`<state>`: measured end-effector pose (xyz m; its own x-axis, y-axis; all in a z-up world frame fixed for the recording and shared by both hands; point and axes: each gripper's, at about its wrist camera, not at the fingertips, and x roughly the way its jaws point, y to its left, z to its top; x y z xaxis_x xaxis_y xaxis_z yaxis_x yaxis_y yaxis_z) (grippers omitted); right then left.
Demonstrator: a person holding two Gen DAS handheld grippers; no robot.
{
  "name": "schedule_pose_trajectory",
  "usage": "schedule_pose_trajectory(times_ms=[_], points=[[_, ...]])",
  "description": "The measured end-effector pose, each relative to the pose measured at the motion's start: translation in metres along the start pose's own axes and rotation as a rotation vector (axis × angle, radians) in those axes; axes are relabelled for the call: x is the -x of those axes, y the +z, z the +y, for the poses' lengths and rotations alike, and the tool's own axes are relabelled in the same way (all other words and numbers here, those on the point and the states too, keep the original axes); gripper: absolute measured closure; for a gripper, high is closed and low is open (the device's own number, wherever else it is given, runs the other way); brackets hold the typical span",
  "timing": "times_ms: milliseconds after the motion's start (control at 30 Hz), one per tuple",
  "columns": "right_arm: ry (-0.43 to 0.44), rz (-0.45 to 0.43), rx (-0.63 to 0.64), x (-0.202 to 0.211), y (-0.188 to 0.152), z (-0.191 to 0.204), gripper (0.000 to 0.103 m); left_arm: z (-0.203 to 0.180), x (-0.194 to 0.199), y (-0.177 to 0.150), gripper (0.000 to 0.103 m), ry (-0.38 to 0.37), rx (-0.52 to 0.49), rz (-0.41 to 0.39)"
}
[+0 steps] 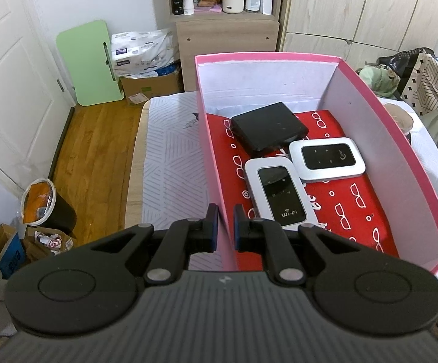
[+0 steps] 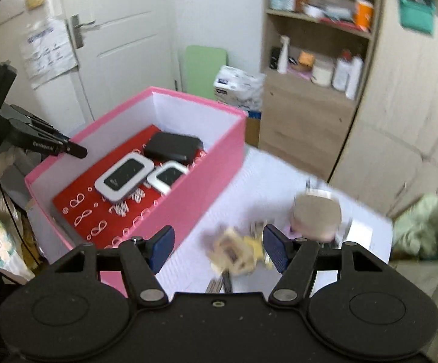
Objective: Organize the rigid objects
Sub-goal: 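Grasp the keys with the right gripper and lift them toward the box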
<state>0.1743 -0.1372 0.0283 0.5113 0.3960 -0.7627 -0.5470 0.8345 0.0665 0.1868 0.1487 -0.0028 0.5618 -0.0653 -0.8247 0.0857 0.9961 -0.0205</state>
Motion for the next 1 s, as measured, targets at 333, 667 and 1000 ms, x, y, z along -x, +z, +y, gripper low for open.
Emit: schedule_pose_trajectory(times_ms=[333,667,1000], points=[[0.111,-0.003,-0.269,-0.038,-0.082,-0.004,0.036,0.000,0.003,-0.002,0.094,-0.003,0.007,0.014],[-0.157,-0.094,-0.087,-0.076,-0.116,0.041,0.042,0.001,0.001,0.000,0.094,-0.010,0.008,0.015],[-0.168,-0.157,-0.251,-0.072,-0.115,0.032,0.075,0.002,0.002,-0.002,0.094,-0.015,0.014,0.014]])
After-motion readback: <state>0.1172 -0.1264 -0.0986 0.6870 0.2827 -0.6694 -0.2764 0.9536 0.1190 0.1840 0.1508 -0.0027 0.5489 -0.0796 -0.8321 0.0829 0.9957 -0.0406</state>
